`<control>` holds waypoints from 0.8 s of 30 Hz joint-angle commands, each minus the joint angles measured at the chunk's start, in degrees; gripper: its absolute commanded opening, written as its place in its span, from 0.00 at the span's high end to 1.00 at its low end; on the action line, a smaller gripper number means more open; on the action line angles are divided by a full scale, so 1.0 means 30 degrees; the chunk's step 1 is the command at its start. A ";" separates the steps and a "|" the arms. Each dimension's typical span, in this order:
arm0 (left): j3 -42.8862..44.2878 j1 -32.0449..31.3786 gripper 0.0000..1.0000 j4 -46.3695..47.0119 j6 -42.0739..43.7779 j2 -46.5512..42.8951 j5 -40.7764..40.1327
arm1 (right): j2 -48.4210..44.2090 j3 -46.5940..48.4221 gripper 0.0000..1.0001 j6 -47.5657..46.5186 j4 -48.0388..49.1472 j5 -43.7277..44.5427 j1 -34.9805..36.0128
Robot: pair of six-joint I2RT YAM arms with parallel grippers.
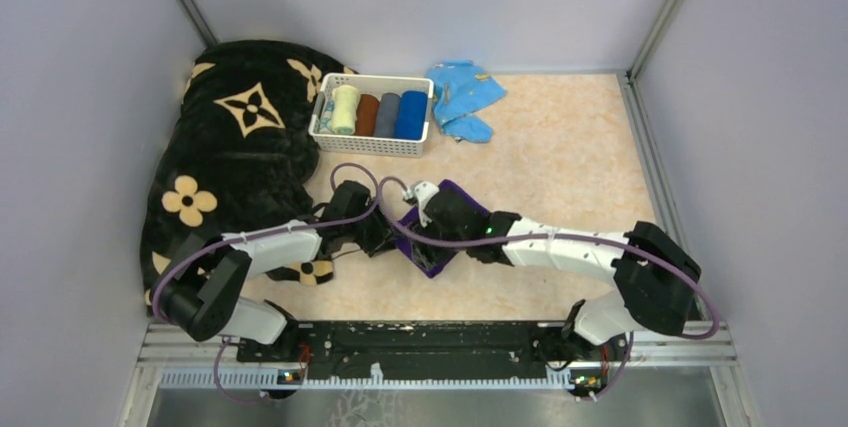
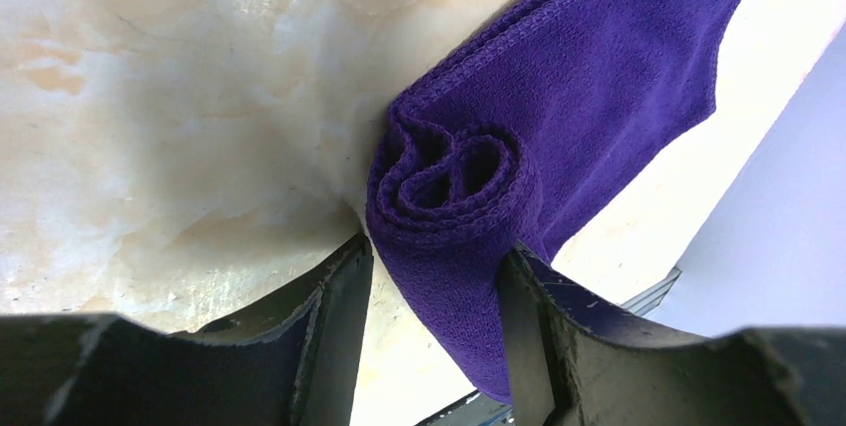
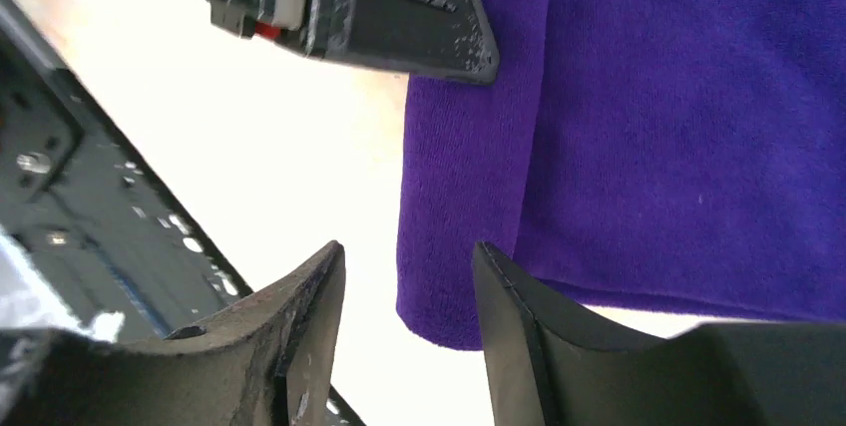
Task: Roll the towels
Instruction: Roll the towel at the center of the board.
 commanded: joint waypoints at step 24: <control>0.0217 0.0074 0.42 -0.2729 0.0717 0.0229 -0.1486 | 0.6051 0.0899 0.55 -0.1408 -0.2243 1.0770 0.5173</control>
